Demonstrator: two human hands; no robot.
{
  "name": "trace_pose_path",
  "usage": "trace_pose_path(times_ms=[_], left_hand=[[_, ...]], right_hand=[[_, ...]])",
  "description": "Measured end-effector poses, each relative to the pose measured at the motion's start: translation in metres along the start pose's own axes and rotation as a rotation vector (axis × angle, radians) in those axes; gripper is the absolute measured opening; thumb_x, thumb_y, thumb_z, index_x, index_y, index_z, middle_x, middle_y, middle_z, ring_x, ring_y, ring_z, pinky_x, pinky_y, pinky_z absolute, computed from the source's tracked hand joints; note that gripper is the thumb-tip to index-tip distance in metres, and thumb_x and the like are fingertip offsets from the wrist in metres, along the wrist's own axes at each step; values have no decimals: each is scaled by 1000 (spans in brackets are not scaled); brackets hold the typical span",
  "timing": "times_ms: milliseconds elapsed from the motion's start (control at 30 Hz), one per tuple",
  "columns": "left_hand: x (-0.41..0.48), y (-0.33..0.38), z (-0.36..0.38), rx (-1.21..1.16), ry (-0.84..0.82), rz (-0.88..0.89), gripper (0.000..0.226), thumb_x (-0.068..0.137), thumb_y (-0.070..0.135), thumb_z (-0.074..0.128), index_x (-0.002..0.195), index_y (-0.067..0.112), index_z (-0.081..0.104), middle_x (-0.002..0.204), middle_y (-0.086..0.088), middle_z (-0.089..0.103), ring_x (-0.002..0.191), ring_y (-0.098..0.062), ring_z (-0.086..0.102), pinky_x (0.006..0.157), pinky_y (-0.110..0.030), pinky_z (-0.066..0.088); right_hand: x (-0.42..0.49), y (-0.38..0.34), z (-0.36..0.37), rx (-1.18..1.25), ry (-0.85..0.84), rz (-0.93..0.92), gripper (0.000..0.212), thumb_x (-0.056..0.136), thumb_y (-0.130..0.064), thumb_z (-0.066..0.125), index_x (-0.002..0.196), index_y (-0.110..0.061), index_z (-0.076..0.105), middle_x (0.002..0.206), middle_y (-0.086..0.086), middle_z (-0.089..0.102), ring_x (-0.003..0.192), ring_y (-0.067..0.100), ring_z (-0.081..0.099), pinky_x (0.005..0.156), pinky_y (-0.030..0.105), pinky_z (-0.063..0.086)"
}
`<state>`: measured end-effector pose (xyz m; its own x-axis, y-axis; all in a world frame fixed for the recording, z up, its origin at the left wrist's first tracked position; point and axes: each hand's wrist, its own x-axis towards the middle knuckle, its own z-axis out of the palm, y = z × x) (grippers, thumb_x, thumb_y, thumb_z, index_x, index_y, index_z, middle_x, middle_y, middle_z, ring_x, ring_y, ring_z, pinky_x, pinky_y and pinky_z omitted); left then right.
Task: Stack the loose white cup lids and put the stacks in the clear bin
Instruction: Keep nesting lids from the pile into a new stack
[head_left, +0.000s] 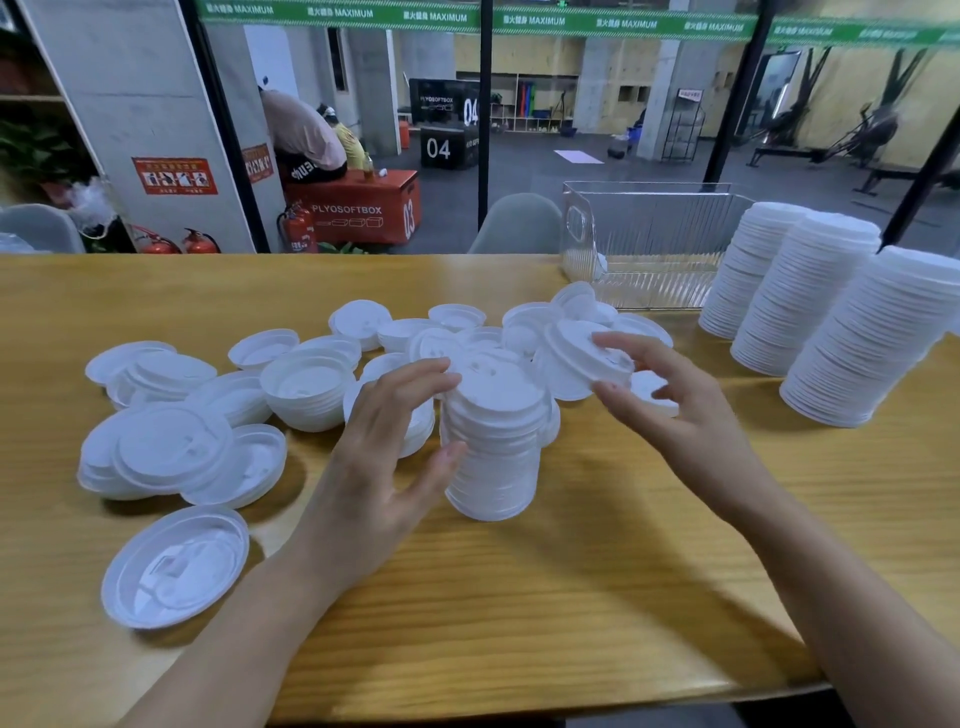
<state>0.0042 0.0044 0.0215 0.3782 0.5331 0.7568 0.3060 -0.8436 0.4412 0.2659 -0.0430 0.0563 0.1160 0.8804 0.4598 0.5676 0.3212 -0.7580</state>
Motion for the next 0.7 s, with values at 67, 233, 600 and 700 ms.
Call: trace_pose_path(times_ms=[67,233,600,700], left_hand=[[0,0,-1,6,26,-10,48,92,29,58,136,26,41,141,5,48,130,-19,47,102,-34,43],[1,1,-2,11,66,-11,49,91,29,58,137,25,41,141,7,46,128,-20,49,99,-24,41],[1,2,-3,23,17,14,39,93,27,56,131,26,48,140,0,47,132,-18,45,105,-32,39],[1,2,-3,40,5,23,33,94,27,56,127,24,52,136,-4,51,131,-20,47,108,-26,35]], right_hand=[[3,-14,7,2,-75,-47,46,77,-59,61,120,-45,61,121,-22,61,117,0,49,85,1,30],[11,-30,23,-18,-234,-106,39,81,-47,67,120,-46,61,126,-34,56,125,2,42,92,4,31],[11,-25,29,-109,-236,-208,46,76,-61,64,121,-50,61,134,-33,51,127,7,40,105,19,32],[11,-22,30,-130,-230,-225,48,76,-61,65,121,-50,60,136,-33,49,127,9,40,105,18,31]])
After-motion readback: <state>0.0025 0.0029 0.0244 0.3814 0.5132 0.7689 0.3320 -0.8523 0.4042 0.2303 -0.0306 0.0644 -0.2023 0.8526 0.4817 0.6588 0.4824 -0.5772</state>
